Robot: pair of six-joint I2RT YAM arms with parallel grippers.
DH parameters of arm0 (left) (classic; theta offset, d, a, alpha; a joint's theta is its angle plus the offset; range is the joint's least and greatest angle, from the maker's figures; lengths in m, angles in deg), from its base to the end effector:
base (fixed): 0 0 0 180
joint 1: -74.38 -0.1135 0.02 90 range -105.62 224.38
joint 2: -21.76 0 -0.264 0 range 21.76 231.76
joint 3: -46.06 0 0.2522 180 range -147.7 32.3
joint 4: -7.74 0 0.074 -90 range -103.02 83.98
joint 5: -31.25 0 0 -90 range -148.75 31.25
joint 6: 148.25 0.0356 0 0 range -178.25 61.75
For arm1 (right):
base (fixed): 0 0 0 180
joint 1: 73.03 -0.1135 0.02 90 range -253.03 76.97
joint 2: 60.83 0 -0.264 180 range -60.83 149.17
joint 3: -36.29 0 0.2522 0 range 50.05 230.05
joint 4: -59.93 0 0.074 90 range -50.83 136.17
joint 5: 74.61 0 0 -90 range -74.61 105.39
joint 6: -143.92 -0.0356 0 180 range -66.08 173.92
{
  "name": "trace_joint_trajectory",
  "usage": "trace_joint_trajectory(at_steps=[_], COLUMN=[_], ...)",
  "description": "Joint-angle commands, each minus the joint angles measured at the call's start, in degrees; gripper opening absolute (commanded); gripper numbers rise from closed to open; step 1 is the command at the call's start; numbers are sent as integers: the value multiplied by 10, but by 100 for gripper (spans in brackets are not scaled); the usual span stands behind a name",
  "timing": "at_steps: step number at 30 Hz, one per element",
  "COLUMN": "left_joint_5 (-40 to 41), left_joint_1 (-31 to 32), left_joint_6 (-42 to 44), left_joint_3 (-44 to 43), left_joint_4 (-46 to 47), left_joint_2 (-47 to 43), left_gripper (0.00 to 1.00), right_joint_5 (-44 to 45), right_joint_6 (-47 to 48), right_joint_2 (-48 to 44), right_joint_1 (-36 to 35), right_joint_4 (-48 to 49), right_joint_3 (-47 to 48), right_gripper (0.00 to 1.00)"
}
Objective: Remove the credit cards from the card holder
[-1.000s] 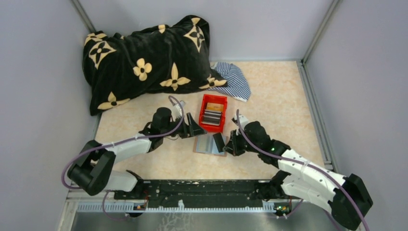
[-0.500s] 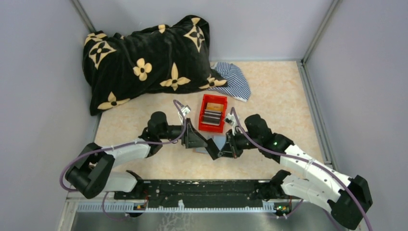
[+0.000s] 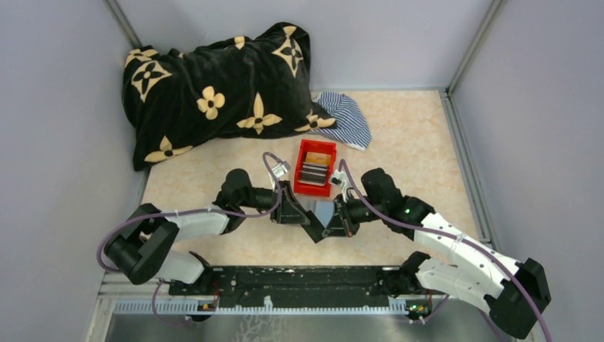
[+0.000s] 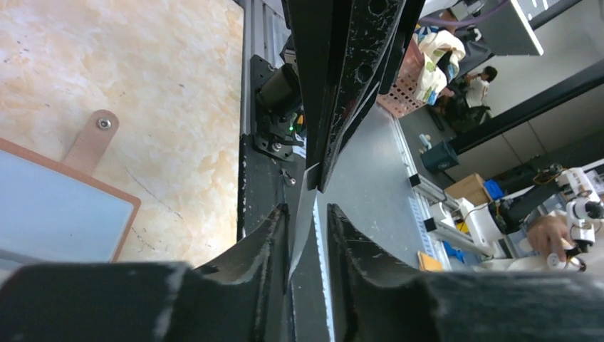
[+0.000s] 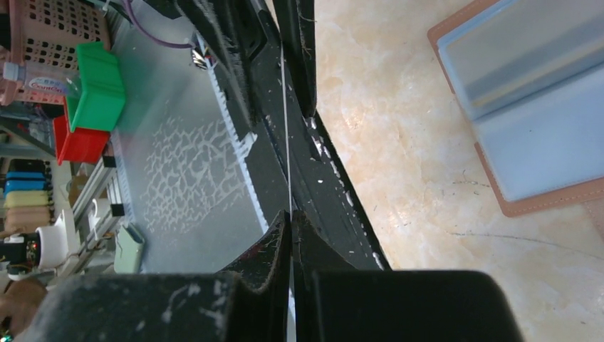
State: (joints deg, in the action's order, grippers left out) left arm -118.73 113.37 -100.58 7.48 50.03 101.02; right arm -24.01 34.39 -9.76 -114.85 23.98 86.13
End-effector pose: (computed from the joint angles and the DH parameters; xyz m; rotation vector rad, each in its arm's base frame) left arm 0.1779 -0.1837 0.2111 0.9303 1.6768 -1.8269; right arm 0.1244 0.1416 0.2521 -0.8640 2.2243 1.3187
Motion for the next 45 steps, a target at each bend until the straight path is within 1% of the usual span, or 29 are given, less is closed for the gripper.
trace_joint_trajectory(at_steps=[1,2,3,5,8,9,10,11,15,21,25,27,28,30,31,33,35,36,37,39,40,41,43,45], left_joint_5=[-25,-26,-27,-26,-32,-35,-38,-40,-34,-28,-27,-27,-28,-28,-29,-20,-5,7,22,45,53,61,80,114], left_joint_1=[6,6,6,5,6,6,6,6,6,7,7,7,7,7,7,6,5,4,4,3,2,0,-7,-16], left_joint_6=[-6,-9,-13,-19,-27,-34,-41,-46,-70,-90,-94,-96,-98,-103,-103,-98,-77,-64,-52,-44,-46,-47,-37,-10], left_joint_3=[-4,-2,2,6,6,6,7,6,7,12,10,11,11,11,11,11,11,11,11,10,13,18,23,24], left_joint_4=[48,52,59,67,76,87,97,105,135,172,178,181,187,195,195,183,146,121,91,44,38,31,-3,-82], left_joint_2=[16,18,20,23,28,31,34,38,53,63,67,71,73,76,77,72,56,43,29,0,-14,-29,-65,-105], left_gripper=[23,10,1,0,0,0,0,0,0,0,0,0,0,0,5,28,51,60,67,76,82,85,88,89], right_joint_5=[-26,-29,-32,-32,4,15,20,23,17,-1,-4,-9,-13,-21,-24,-24,-6,7,23,63,75,83,99,147], right_joint_6=[2,1,0,1,5,8,11,14,15,10,10,9,6,5,7,40,85,112,140,179,190,197,213,236], right_joint_2=[-4,-3,-3,-4,-10,-9,-4,2,27,56,61,62,62,60,60,65,76,85,97,121,131,141,167,205], right_joint_1=[5,5,5,5,5,5,5,5,5,5,5,5,5,4,5,5,5,5,5,6,8,10,19,28], right_joint_4=[16,19,20,21,15,9,4,3,25,63,72,75,79,84,82,53,1,-27,-57,-105,-113,-114,-115,-130], right_joint_3=[25,24,23,25,36,43,50,57,66,63,65,65,64,63,64,80,108,125,145,180,193,203,224,254], right_gripper=[0,0,0,0,1,11,19,23,26,24,13,3,0,0,0,0,0,0,0,0,0,0,0,0])
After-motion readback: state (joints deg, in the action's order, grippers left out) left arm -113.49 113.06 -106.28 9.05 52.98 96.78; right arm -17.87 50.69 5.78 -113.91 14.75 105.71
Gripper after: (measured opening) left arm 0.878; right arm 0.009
